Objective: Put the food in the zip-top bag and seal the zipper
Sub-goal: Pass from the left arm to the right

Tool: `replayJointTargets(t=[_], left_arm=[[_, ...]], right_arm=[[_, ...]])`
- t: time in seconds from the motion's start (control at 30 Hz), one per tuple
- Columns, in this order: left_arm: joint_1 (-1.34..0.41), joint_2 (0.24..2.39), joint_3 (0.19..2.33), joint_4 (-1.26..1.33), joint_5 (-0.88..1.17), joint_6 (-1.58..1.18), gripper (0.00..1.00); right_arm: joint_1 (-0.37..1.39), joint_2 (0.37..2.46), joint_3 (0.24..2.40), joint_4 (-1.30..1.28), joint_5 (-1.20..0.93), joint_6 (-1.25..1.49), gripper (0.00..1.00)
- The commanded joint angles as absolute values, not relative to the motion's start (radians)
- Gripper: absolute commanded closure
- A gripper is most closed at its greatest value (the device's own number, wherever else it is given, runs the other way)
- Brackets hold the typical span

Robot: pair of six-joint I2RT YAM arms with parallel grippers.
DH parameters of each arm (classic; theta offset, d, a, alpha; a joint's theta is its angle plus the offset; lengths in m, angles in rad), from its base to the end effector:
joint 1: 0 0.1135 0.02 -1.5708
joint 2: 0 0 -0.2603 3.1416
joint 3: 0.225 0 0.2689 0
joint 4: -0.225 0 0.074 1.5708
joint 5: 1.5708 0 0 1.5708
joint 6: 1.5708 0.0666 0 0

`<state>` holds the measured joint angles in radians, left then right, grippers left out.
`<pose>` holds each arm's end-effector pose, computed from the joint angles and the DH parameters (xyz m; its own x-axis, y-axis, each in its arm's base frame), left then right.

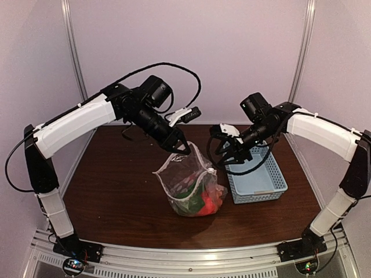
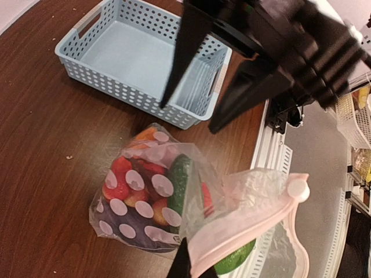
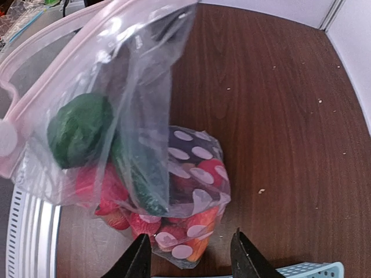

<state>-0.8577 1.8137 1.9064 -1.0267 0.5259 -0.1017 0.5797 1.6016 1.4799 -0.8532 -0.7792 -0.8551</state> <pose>0.2470 -0.3367 0.3444 -0.6095 0.5704 -0.5506 0.7916 0.4000 -0.4619 0.2786 0.2383 0.3009 0.0888 -0.5836 -0.8072 -0.9948 -0.0933 -0.0419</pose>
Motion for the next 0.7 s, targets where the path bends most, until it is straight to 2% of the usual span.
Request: replayJointTargets(t=[0.0, 0.17, 0.33, 0.67], left_arm=[[-0.844, 1.823, 1.927, -1.038, 0.455, -0.075, 1.00], [-0.842, 1.810, 1.920, -0.996, 0.432, -0.107, 1.00], [-0.827, 1.790, 1.891, -0.901, 0.437, -0.181, 1.00], [-0.787, 1.781, 1.867, -0.802, 0.334, -0.378, 1.00]], right_arm=[[0.596, 1.534, 1.407, -0.917, -0.838, -0.917, 0.53], [0.595, 1.441, 1.332, -0.931, -0.834, -0.904, 0.53], [0.622, 1.318, 1.249, -0.772, -0.861, -0.702, 0.50], [0.748, 1.425, 1.334, -0.640, -0.733, -0.513, 0.54]])
